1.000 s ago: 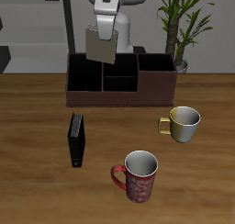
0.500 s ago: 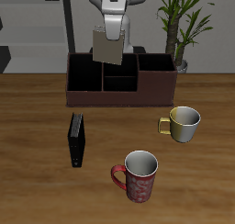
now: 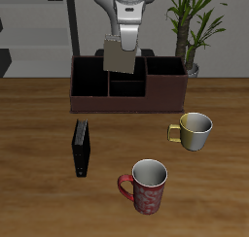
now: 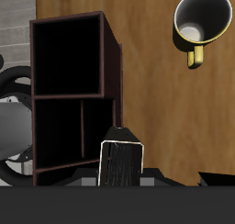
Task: Place the yellow book into the back desk caddy's front compartment
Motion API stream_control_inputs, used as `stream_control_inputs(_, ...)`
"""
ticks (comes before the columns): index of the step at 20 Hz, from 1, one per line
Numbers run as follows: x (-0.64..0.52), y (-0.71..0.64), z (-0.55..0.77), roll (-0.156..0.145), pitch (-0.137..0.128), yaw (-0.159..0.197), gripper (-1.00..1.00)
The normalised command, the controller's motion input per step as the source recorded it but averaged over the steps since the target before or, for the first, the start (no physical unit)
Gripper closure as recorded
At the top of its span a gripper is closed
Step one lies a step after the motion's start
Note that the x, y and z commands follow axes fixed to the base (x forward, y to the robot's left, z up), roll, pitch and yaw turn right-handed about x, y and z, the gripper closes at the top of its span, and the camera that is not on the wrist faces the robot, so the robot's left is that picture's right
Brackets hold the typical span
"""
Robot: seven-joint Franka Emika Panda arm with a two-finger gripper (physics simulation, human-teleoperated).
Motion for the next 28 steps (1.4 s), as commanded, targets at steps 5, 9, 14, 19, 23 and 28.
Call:
stream_control_inputs(5, 0.08, 0.12, -0.08, -0.004, 0.007, 0.050, 1.00)
stream_control_inputs(9, 0.08, 0.14, -0.10, 0.010, 0.022, 0.006, 1.00)
stream_control_inputs(14, -0.02, 0.08, 0.00, 0.010, 0.004, -0.017, 1.00)
stream_control_inputs(19, -0.10, 0.10, 0.00, 0.028, 0.026, -0.022, 1.00)
stream_control_inputs(23, -0.21, 0.16, -0.11, 0.057, 0.037, 0.010, 1.00)
stream_control_inputs(28, -0.07, 0.07, -0.04, 0.000, 0.004, 0.010, 1.00)
